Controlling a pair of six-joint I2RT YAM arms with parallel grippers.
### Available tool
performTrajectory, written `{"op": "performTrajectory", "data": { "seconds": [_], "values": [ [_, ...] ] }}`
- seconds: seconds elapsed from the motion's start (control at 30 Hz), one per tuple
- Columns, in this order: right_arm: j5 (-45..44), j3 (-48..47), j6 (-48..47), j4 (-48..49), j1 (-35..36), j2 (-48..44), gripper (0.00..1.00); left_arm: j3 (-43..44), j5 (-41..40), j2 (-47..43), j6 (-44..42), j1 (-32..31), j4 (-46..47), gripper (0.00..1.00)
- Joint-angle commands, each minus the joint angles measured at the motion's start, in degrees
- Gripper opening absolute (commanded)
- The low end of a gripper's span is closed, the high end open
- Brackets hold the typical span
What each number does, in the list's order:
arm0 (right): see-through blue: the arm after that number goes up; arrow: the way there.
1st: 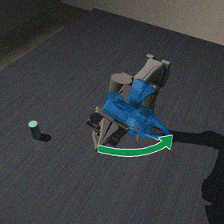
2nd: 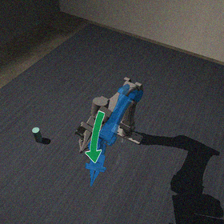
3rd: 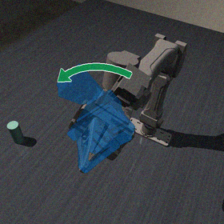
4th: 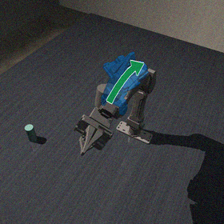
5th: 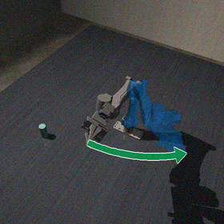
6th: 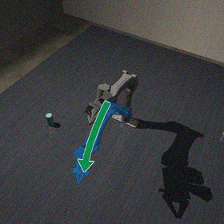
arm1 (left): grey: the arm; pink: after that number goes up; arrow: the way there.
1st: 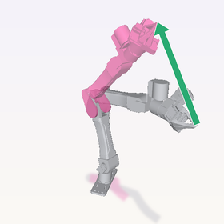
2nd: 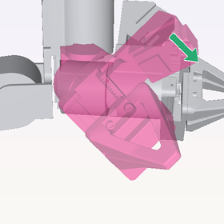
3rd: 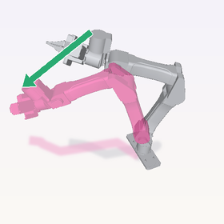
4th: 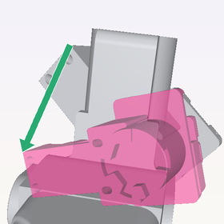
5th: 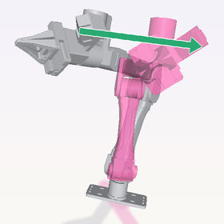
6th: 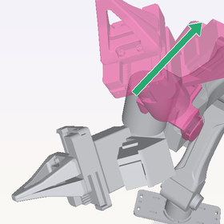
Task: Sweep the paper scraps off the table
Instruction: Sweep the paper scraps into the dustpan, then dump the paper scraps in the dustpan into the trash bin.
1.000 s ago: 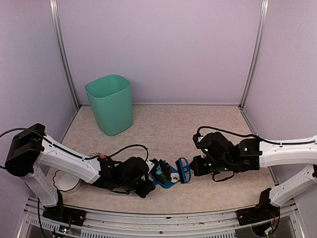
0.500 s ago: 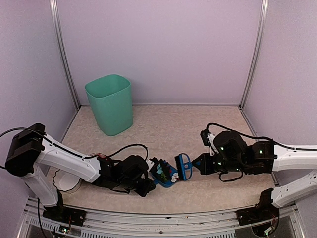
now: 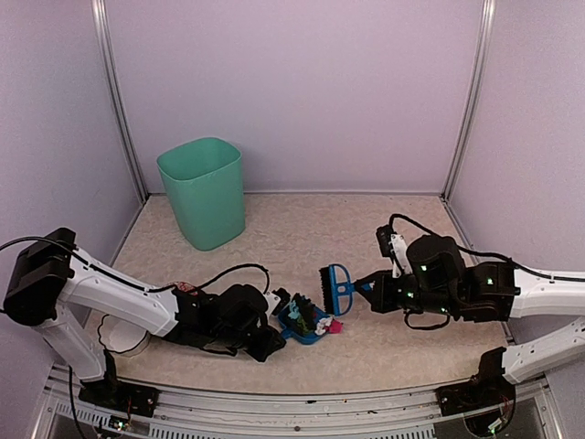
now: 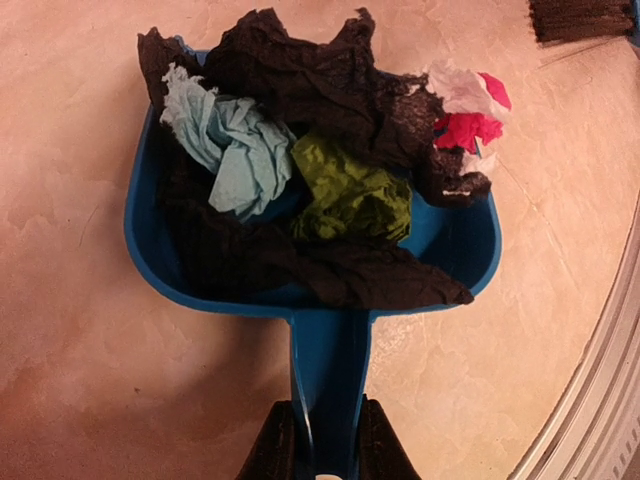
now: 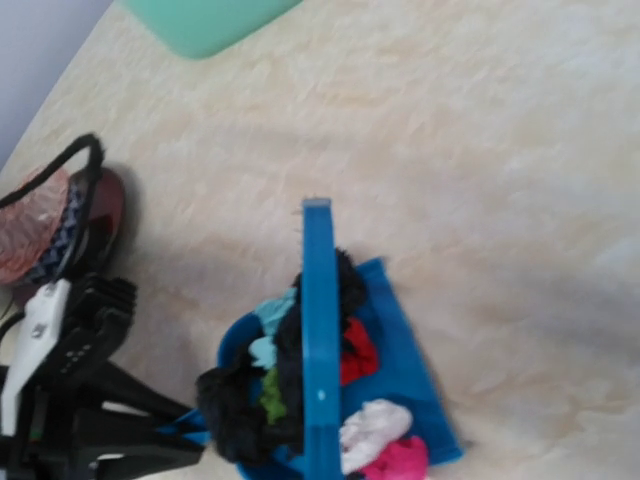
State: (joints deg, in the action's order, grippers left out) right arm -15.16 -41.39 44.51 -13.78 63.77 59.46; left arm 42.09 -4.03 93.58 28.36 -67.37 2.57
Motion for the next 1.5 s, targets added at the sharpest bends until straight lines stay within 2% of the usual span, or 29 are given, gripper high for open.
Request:
{"op": "performTrajectory", "data": {
  "seconds": [0.0,0.23,0.47,0.77,1.13,1.47],
  "values": [
    [-6.84,-3.13,-2.14,-4.2,0.51,-3.02,0.0,-0.78,0.35,-2.98,0.67,0.94,0.15,0.0],
    [-14.92,-6.68,-3.83,-13.36,-1.37,-6.77,0.0,1.01,-0.06,-6.58,-0.42,2.93,-3.27,0.0],
    [-16.17,-5.84,-6.22,-15.79,-7.0,-9.32,0.0,5.85,-0.16,-9.23,-2.18,5.9,-9.31,0.0],
    [-8.75,1.09,-8.87,-9.19,-15.15,-8.71,0.0,14.35,-0.64,-11.77,-3.96,11.71,-18.76,0.0],
    [-3.89,3.41,-10.43,-2.4,-17.31,-4.58,0.0,26.98,-0.73,-14.54,-6.59,19.57,-29.73,0.0],
    [-0.66,3.0,-10.9,2.2,-17.54,0.14,0.0,39.34,4.91,-15.69,-8.94,31.2,-36.05,0.0]
  ]
}}
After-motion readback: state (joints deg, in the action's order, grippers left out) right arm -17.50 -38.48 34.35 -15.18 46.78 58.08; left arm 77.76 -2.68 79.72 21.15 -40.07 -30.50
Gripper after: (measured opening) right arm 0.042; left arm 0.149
